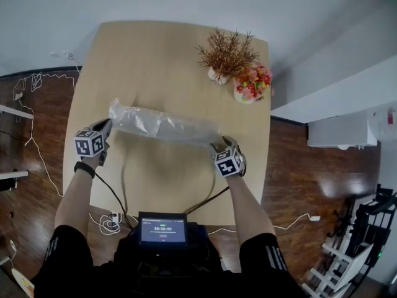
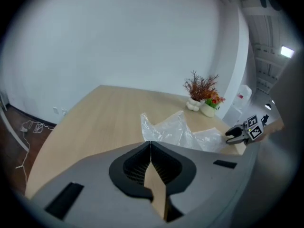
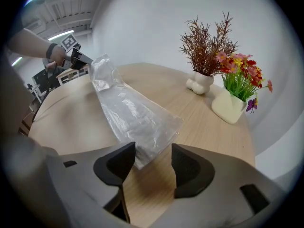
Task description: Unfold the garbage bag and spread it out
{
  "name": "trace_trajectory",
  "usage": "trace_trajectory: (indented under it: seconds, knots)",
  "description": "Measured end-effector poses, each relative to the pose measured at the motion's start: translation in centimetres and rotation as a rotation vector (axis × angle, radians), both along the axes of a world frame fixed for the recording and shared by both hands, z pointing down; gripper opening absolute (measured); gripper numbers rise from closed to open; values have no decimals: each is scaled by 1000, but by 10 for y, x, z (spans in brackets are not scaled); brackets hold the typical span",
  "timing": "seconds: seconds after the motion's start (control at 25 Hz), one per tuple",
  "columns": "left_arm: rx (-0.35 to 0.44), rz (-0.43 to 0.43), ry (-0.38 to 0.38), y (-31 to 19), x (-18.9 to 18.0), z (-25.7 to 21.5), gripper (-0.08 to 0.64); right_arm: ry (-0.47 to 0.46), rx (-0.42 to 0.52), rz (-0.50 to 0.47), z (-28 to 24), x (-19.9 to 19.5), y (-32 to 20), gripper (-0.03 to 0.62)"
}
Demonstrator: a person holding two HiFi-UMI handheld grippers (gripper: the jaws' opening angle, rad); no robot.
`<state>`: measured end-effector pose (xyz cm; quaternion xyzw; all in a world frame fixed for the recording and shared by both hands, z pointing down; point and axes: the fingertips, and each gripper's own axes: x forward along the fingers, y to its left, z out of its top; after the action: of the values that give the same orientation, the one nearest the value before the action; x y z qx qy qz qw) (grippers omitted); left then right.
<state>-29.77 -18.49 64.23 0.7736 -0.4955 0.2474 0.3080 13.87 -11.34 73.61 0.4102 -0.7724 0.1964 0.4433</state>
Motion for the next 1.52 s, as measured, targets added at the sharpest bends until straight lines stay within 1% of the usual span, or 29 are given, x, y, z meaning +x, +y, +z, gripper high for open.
trace_trajectory:
  seconds: [0.24,0.32,0.52,0.68,0.76,0.84,0.92,1.04,1.16,1.32,1.44,1.52]
  knots:
    - [-45,-1,-103,-3,-22,27,3,7,1,-1,-7,0,-1,259]
    - [-54,-5,-131,-4,-29,34,35,9,1,-3,-8,0,-1,259]
    - [-81,5,-185,-2,-40,52,55,9,1,-11,-6,-2,0,258]
    - [-111,21,-245,1,-45,67,86,-5,-6,-6,0,-1,1,259]
    - [-130,42,-273,5,-46,74,121,-1,-3,-6,-5,-1,0,258]
    - [-149,51,-280,8,-46,78,136,-2,-1,-5,-7,-1,0,258]
    - [-162,36,-290,9,-49,79,161,-6,0,-6,-7,-2,-1,258]
    - [-163,23,-306,9,-54,77,167,-9,1,-8,-8,-3,-1,258]
    - [-152,20,-308,8,-54,72,169,-18,0,-6,-4,-3,0,258]
    - [-112,33,-305,4,-53,66,172,-19,2,-4,-3,-2,0,258]
    - [-52,52,-308,-1,-51,52,181,-15,5,-3,-7,-2,0,258]
    - [7,82,-341,-8,-43,34,229,-17,6,-5,-7,-2,0,258]
